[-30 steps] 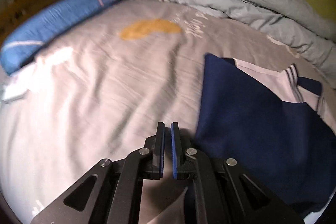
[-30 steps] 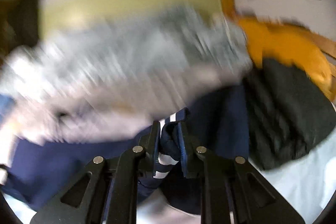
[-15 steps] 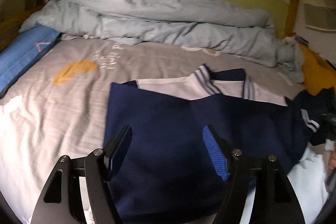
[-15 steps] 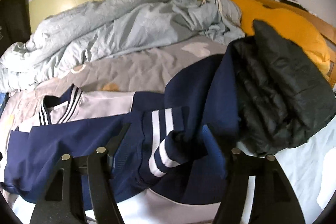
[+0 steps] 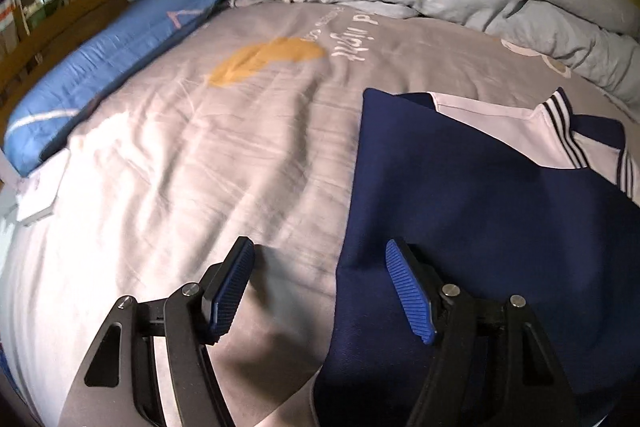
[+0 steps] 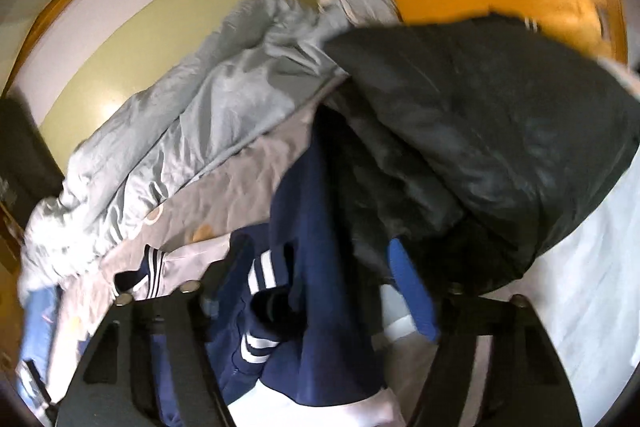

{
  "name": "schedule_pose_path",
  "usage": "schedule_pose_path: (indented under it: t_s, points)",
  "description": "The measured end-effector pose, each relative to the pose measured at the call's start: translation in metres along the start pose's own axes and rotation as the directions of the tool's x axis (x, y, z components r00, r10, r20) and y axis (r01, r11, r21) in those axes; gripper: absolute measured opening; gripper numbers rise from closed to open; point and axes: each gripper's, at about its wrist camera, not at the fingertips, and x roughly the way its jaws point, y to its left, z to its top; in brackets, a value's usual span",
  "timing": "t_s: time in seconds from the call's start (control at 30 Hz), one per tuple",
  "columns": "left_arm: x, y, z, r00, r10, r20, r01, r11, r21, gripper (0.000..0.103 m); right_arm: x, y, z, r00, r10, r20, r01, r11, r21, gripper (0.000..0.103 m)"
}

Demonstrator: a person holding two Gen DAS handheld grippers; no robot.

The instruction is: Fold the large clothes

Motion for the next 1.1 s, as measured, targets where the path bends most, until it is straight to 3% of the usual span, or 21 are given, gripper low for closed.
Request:
schedule_pose_path:
  t_s: [0.13, 0.2, 0.3, 0.37, 0.47, 0.57, 0.63, 0.77, 0.87, 0.93, 1.0, 1.03, 1.1]
  points:
    - [-0.024, -0.005, -0.003, 0.987, -0.141, 0.081, 0.139, 0.990, 0.031, 0.071, 0.008, -0.015, 0.003, 0.999, 0.029, -0.022, -0.027, 0.997, 0.066, 0.057]
    - [-0.047, -0.012, -0.007, 0.966, -0.197, 0.166, 0.185, 0.979, 0.085, 0.071, 0.019, -0.013, 0.001, 0.999, -0.003, -0.049, 0.005, 0.999, 0.041, 0.051]
    - [-0.075, -0.027, -0.017, 0.934, -0.237, 0.266, 0.199, 0.967, 0.161, 0.071, 0.018, -0.012, 0.000, 0.999, -0.005, -0.044, 0.006, 1.000, 0.019, 0.040]
    - [-0.085, -0.037, -0.020, 0.928, -0.246, 0.279, 0.201, 0.963, 0.181, 0.071, 0.017, -0.008, 0.001, 1.000, -0.006, -0.024, 0.006, 1.000, -0.011, 0.025]
    - [-0.091, -0.049, -0.026, 0.917, -0.300, 0.263, 0.244, 0.943, 0.225, 0.071, 0.020, 0.002, -0.001, 1.000, -0.013, -0.028, 0.011, 0.997, -0.070, 0.015]
    - [-0.093, -0.059, -0.028, 0.916, -0.300, 0.266, 0.233, 0.938, 0.258, 0.071, 0.026, 0.011, -0.004, 0.999, -0.033, -0.035, 0.028, 0.992, -0.122, 0.003]
    - [-0.093, -0.058, -0.029, 0.915, -0.302, 0.268, 0.234, 0.937, 0.260, 0.071, 0.024, 0.016, -0.005, 0.999, -0.025, -0.019, 0.022, 0.990, -0.142, 0.003]
    - [-0.092, -0.052, -0.027, 0.911, -0.319, 0.259, 0.265, 0.938, 0.225, 0.071, 0.004, 0.035, -0.009, 0.991, 0.128, 0.043, -0.116, 0.970, -0.214, 0.003]
    - [-0.088, -0.046, -0.024, 0.908, -0.346, 0.238, 0.304, 0.932, 0.195, 0.071, -0.001, 0.061, -0.019, 0.963, 0.266, -0.033, -0.263, 0.910, -0.319, 0.003]
    - [-0.087, -0.045, -0.024, 0.905, -0.359, 0.228, 0.321, 0.928, 0.188, 0.071, 0.011, 0.080, -0.030, 0.932, 0.311, -0.186, -0.359, 0.860, -0.363, 0.003]
    - [-0.087, -0.047, -0.024, 0.907, -0.353, 0.231, 0.312, 0.930, 0.195, 0.071, 0.029, 0.091, -0.045, 0.906, 0.274, -0.323, -0.387, 0.845, -0.370, 0.003]
    - [-0.087, -0.046, -0.024, 0.907, -0.350, 0.233, 0.308, 0.930, 0.201, 0.071, 0.035, 0.092, -0.049, 0.905, 0.236, -0.353, -0.367, 0.853, -0.371, 0.005]
    - [-0.087, -0.049, -0.026, 0.906, -0.353, 0.233, 0.307, 0.928, 0.212, 0.071, 0.036, 0.093, -0.049, 0.921, 0.202, -0.332, -0.326, 0.865, -0.380, 0.009]
